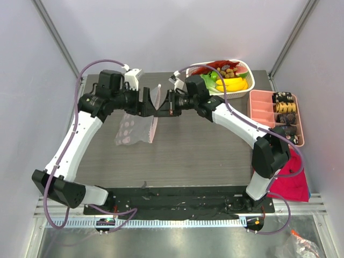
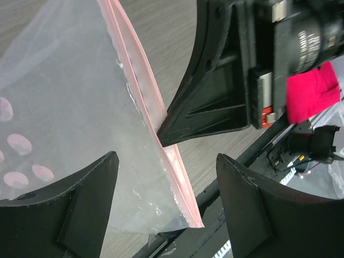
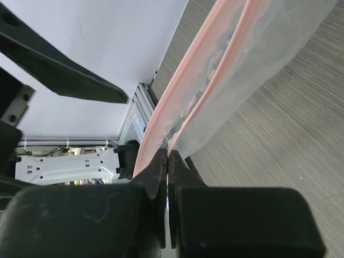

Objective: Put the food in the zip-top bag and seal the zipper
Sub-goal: Open the zipper of the food storage bag at the center of the board.

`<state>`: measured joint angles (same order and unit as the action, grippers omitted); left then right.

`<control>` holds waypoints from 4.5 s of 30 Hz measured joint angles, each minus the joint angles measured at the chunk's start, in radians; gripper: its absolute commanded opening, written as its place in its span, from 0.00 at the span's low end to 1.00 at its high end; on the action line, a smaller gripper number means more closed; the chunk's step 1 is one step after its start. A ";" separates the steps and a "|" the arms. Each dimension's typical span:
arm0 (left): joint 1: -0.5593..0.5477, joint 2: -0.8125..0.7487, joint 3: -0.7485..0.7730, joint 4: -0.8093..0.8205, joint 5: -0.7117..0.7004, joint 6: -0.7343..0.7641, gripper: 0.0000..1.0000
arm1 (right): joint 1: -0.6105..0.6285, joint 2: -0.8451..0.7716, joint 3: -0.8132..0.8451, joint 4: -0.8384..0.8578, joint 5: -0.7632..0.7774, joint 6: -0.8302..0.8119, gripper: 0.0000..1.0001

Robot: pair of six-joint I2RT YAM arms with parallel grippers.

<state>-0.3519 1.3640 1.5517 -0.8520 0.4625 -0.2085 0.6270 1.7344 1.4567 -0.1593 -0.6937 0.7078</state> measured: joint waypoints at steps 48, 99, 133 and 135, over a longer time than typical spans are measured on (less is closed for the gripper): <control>0.105 -0.038 0.115 -0.116 0.116 -0.048 0.56 | -0.048 -0.123 0.151 -0.230 -0.119 -0.051 0.01; 0.196 0.068 0.192 -0.297 -0.019 0.091 0.52 | -0.208 0.006 0.107 -0.438 -0.076 -0.317 0.01; -0.119 0.197 0.306 -0.267 -0.234 0.087 0.09 | -0.051 0.006 0.217 -0.326 -0.079 -0.181 0.01; -0.119 0.216 0.311 -0.269 -0.240 0.088 0.00 | -0.048 0.006 0.217 -0.326 -0.079 -0.182 0.01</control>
<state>-0.4713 1.5803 1.8622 -1.1206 0.2226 -0.1204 0.5789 1.7401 1.6737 -0.4850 -0.7731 0.5262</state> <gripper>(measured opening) 0.160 0.023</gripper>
